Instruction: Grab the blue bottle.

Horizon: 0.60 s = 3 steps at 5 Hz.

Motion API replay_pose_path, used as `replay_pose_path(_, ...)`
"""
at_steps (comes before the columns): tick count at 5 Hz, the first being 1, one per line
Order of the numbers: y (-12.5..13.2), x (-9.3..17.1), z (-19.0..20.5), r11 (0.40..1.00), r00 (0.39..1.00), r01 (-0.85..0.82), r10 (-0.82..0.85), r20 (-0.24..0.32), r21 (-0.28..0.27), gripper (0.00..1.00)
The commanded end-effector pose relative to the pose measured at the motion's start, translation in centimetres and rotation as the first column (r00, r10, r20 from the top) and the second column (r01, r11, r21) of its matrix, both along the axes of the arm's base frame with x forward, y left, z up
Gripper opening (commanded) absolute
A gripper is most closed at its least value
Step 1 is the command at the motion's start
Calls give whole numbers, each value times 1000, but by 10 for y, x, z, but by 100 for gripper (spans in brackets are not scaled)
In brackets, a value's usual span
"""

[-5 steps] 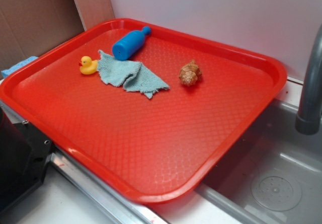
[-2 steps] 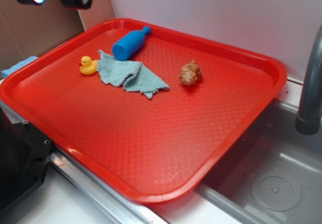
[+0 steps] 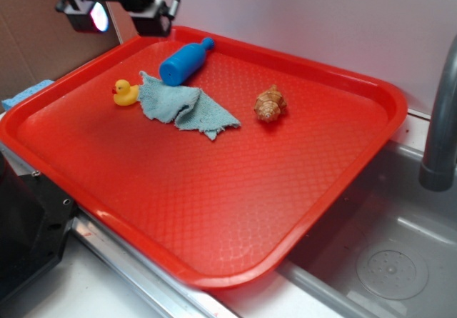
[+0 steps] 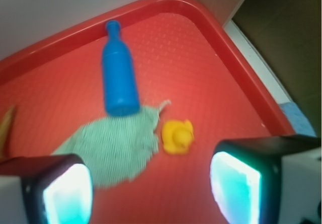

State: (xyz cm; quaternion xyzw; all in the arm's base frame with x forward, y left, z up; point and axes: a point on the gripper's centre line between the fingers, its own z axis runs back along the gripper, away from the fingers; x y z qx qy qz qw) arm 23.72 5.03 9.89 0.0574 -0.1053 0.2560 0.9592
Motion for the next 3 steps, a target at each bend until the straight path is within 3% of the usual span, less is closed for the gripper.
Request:
replay_pose_path(1,27,51,-34,999,999,-40,40,24,5,100)
replay_pose_path(3,31,83,-69,998,999,37,-37,-7,-45,100)
